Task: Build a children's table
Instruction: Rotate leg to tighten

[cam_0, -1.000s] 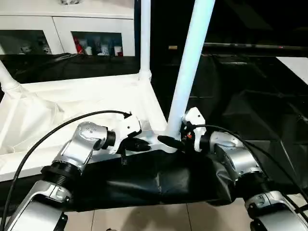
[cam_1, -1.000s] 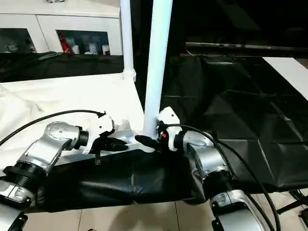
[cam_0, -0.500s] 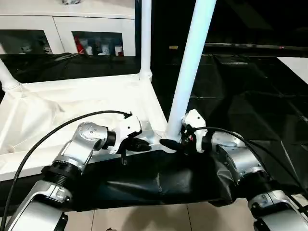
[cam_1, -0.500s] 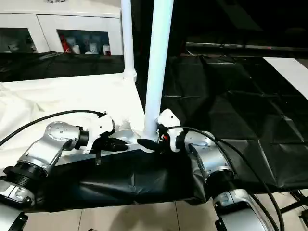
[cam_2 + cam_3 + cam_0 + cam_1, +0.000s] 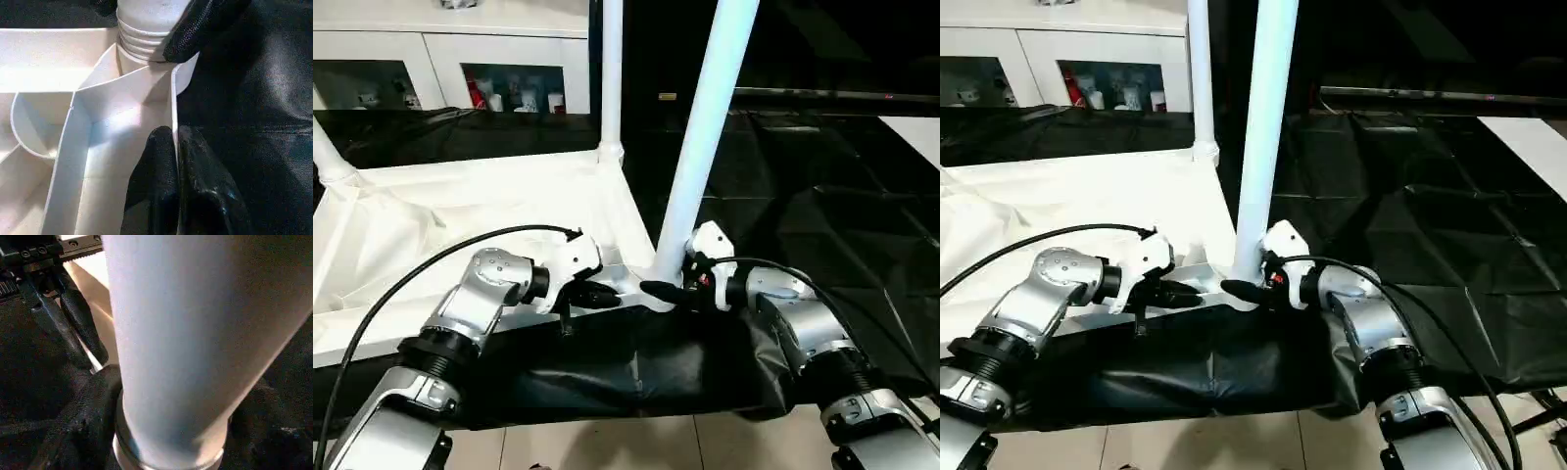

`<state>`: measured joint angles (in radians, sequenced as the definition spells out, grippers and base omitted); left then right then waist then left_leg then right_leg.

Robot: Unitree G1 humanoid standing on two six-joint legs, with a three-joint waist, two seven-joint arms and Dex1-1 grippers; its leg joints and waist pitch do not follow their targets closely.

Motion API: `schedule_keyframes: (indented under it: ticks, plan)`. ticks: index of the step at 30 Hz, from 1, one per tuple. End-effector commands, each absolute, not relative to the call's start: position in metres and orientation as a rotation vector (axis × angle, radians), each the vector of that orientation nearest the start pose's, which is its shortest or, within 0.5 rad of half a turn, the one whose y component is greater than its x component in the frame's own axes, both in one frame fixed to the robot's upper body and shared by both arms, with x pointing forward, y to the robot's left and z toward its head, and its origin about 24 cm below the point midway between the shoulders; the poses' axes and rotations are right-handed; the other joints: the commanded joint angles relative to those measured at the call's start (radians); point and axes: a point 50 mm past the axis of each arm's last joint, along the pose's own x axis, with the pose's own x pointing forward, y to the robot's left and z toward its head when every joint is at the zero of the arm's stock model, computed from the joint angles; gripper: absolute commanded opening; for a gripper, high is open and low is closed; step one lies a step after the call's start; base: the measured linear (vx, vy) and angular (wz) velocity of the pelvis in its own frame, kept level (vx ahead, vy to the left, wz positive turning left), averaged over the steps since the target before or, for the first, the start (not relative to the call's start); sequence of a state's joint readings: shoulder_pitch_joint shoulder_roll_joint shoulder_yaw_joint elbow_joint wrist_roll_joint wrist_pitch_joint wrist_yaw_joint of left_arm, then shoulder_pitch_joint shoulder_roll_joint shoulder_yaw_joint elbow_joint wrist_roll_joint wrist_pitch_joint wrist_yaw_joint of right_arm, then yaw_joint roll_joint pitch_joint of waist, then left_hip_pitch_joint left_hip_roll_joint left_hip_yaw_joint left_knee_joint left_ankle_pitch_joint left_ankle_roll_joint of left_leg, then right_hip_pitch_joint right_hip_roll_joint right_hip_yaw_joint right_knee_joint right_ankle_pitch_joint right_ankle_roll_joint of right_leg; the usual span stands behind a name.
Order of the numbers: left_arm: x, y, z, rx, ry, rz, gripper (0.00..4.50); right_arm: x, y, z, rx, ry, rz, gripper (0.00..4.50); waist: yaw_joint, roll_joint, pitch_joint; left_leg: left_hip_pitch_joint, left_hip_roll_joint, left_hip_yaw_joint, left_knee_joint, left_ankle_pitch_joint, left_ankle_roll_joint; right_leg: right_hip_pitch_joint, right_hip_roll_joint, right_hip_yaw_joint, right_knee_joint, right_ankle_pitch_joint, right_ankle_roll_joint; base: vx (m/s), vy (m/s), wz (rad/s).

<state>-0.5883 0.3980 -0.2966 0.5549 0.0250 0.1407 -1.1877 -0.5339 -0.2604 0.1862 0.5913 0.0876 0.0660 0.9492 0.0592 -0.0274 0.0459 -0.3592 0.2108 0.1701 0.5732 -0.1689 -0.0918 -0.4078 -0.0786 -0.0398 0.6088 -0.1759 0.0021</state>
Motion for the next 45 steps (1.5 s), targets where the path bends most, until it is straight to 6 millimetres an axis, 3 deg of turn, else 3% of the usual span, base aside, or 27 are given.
schedule_keyframes:
  ticks: [1, 8, 11, 12, 15, 16, 18, 21, 23, 26, 27, 28, 29, 34, 36, 38, 40, 42, 45]
  plan:
    - [0.309, 0.138, 0.041, 0.439, 0.555, -1.350, 0.00, 0.318, -0.126, 0.042, -0.185, 0.305, 1.083, 2.77, -0.001, 0.008, -0.057, 0.006, 0.012, 0.005, -0.069, -0.303, 0.007, 0.045, -0.042, 0.031, -0.077, -0.256, -0.212, 0.000, 0.000, 0.00]
    - [0.309, 0.139, 0.041, 0.427, 0.552, -1.338, 0.00, 0.318, -0.127, 0.038, -0.175, 0.324, 1.049, 2.75, -0.002, 0.005, -0.056, 0.006, 0.012, 0.006, -0.069, -0.304, 0.006, 0.044, -0.042, 0.031, -0.078, -0.261, -0.209, 0.000, 0.000, 0.00]
    - [0.311, 0.138, 0.040, 0.404, 0.544, -1.295, 0.00, 0.321, -0.129, 0.034, -0.168, 0.322, 0.955, 2.75, -0.003, 0.006, -0.053, 0.006, 0.012, 0.005, -0.071, -0.316, 0.000, 0.042, -0.043, 0.031, -0.080, -0.289, -0.201, 0.000, 0.000, 0.00]
    - [0.315, 0.136, 0.039, 0.398, 0.537, -1.240, 0.00, 0.326, -0.130, 0.029, -0.150, 0.323, 0.834, 2.75, -0.004, 0.004, -0.052, 0.007, 0.011, 0.004, -0.072, -0.327, -0.005, 0.041, -0.043, 0.031, -0.083, -0.319, -0.192, 0.000, 0.000, 0.00]
    - [0.327, 0.122, 0.033, 0.397, 0.527, -1.082, 0.00, 0.331, -0.126, 0.012, -0.062, 0.362, 0.533, 2.75, -0.011, 0.005, -0.047, 0.012, 0.008, 0.002, -0.074, -0.373, -0.028, 0.032, -0.044, 0.030, -0.093, -0.429, -0.162, 0.000, 0.000, 0.00]
    - [0.330, 0.119, 0.032, 0.395, 0.526, -1.056, 0.00, 0.331, -0.124, 0.009, -0.049, 0.372, 0.483, 2.75, -0.013, 0.005, -0.046, 0.020, 0.005, -0.003, -0.074, -0.409, -0.040, 0.025, -0.045, 0.028, -0.103, -0.508, -0.133, 0.000, 0.000, 0.00]
    - [0.333, 0.112, 0.032, 0.391, 0.519, -1.019, 0.00, 0.331, -0.121, 0.006, -0.036, 0.385, 0.427, 2.74, -0.013, 0.004, -0.045, 0.021, 0.002, -0.004, -0.073, -0.426, -0.035, 0.021, -0.045, 0.027, -0.110, -0.545, -0.110, 0.000, 0.000, 0.00]
    - [0.343, 0.086, 0.035, 0.381, 0.484, -0.935, 0.00, 0.333, -0.106, 0.001, -0.013, 0.411, 0.299, 2.74, -0.015, 0.006, -0.045, 0.023, 0.001, -0.004, -0.074, -0.442, -0.034, 0.015, -0.043, 0.026, -0.117, -0.560, -0.095, 0.000, 0.000, 0.00]
    - [0.346, 0.074, 0.036, 0.391, 0.460, -0.925, 0.00, 0.334, -0.095, 0.001, -0.034, 0.409, 0.303, 2.74, -0.013, 0.005, -0.047, 0.023, 0.001, -0.008, -0.076, -0.459, -0.029, 0.019, -0.043, 0.020, -0.121, -0.562, -0.085, 0.000, 0.000, 0.00]
    - [0.347, 0.069, 0.036, 0.418, 0.447, -0.936, 0.00, 0.335, -0.085, 0.002, -0.043, 0.399, 0.332, 2.74, -0.013, 0.008, -0.050, 0.017, 0.001, -0.009, -0.081, -0.446, -0.019, 0.025, -0.043, 0.020, -0.120, -0.510, -0.087, 0.000, 0.000, 0.00]
    - [0.346, 0.072, 0.035, 0.417, 0.462, -0.950, 0.00, 0.336, -0.084, 0.006, -0.008, 0.372, 0.357, 3.09, -0.013, 0.005, -0.050, 0.014, 0.002, -0.008, -0.082, -0.444, -0.016, 0.025, -0.044, 0.021, -0.119, -0.496, -0.092, 0.000, 0.000, 0.00]
    - [0.344, 0.075, 0.034, 0.418, 0.473, -0.963, 0.00, 0.337, -0.084, 0.010, 0.020, 0.347, 0.380, 3.09, -0.012, 0.002, -0.051, 0.014, 0.002, -0.007, -0.081, -0.443, -0.010, 0.026, -0.045, 0.021, -0.119, -0.492, -0.095, 0.000, 0.000, 0.00]
    - [0.343, 0.079, 0.033, 0.421, 0.482, -0.976, 0.00, 0.338, -0.086, 0.014, 0.041, 0.318, 0.398, 3.44, -0.011, 0.003, -0.051, 0.013, 0.003, -0.007, -0.082, -0.440, -0.007, 0.027, -0.046, 0.022, -0.117, -0.486, -0.098, 0.000, 0.000, 0.00]
    - [0.341, 0.094, 0.033, 0.420, 0.487, -1.017, 0.00, 0.343, -0.099, 0.029, 0.016, 0.240, 0.469, 3.75, -0.008, -0.005, -0.055, 0.002, 0.006, 0.001, -0.080, -0.353, 0.016, 0.036, -0.046, 0.027, -0.104, -0.371, -0.141, 0.000, 0.000, 0.00]
    - [0.337, 0.106, 0.035, 0.422, 0.464, -1.101, 0.00, 0.344, -0.110, 0.039, -0.022, 0.227, 0.592, 3.90, -0.007, -0.007, -0.056, -0.005, 0.005, 0.000, -0.079, -0.324, 0.027, 0.047, -0.047, 0.026, -0.098, -0.357, -0.147, 0.000, 0.000, 0.00]
    - [0.333, 0.109, 0.036, 0.419, 0.454, -1.149, 0.00, 0.342, -0.113, 0.041, -0.040, 0.228, 0.651, 3.90, -0.007, -0.005, -0.058, -0.007, 0.008, 0.002, -0.077, -0.295, 0.037, 0.049, -0.049, 0.027, -0.096, -0.330, -0.152, 0.000, 0.000, 0.00]
    - [0.325, 0.115, 0.037, 0.405, 0.459, -1.250, 0.00, 0.335, -0.119, 0.045, -0.106, 0.229, 0.793, 3.90, -0.005, 0.000, -0.063, -0.005, 0.011, 0.005, -0.072, -0.240, 0.044, 0.052, -0.048, 0.028, -0.085, -0.229, -0.188, 0.030, -0.007, 0.00]
    - [0.317, 0.125, 0.038, 0.402, 0.489, -1.344, 0.00, 0.323, -0.127, 0.046, -0.192, 0.251, 0.965, 3.90, -0.001, 0.000, -0.065, -0.004, 0.012, 0.009, -0.066, -0.188, 0.063, 0.055, -0.044, 0.029, -0.072, -0.107, -0.221, 0.065, -0.011, 0.00]
    - [0.312, 0.132, 0.040, 0.397, 0.512, -1.403, 0.00, 0.314, -0.132, 0.045, -0.244, 0.283, 1.077, 3.90, 0.003, 0.001, -0.068, -0.002, 0.011, 0.012, -0.061, -0.118, 0.094, 0.062, -0.040, 0.026, -0.056, 0.036, -0.267, 0.061, -0.001, 0.01]
